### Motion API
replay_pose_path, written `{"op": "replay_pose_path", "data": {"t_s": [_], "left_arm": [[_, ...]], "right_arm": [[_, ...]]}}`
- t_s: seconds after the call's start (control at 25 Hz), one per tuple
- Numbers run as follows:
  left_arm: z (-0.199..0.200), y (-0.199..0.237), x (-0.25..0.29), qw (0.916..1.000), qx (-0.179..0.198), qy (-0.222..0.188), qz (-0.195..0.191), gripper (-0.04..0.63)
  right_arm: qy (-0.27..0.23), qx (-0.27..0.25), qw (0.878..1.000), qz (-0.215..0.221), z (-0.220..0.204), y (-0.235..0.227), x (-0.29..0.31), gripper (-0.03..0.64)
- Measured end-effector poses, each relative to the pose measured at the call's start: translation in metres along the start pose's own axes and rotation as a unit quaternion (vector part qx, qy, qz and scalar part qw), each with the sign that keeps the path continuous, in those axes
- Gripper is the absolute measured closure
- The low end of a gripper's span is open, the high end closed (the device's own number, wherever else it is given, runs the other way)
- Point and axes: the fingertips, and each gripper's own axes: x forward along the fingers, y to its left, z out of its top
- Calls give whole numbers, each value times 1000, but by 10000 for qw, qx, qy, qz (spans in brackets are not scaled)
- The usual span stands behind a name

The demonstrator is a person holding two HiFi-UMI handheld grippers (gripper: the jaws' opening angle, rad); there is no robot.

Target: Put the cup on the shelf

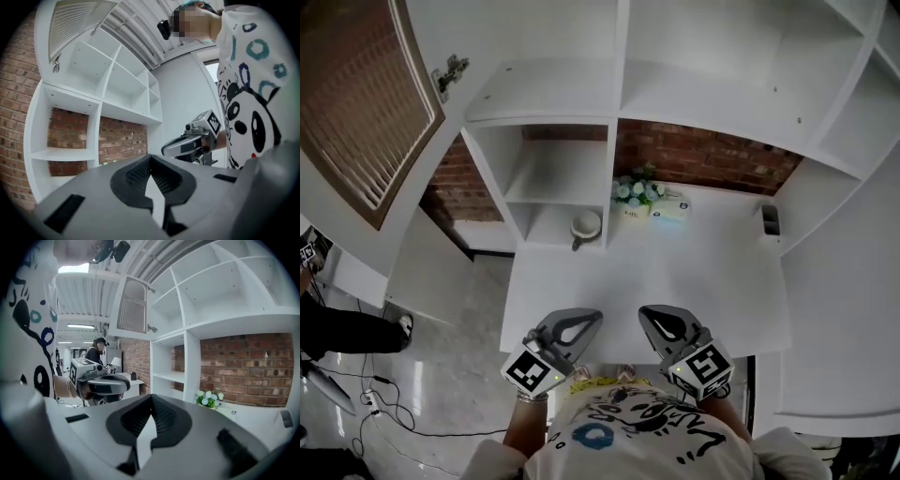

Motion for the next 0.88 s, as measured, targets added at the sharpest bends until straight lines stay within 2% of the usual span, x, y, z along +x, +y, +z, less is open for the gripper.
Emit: {"op": "replay_pose_path", "data": {"t_s": [0.32, 0.88], "left_arm": [[13, -6, 21, 9998, -68, -157, 66, 580], [8, 6, 16, 9999, -40, 18, 101, 580]], "right_arm": [[-81, -63, 9999, -29, 6, -21, -16, 591], [-168, 20, 9998, -78, 3, -21, -18, 591]]}}
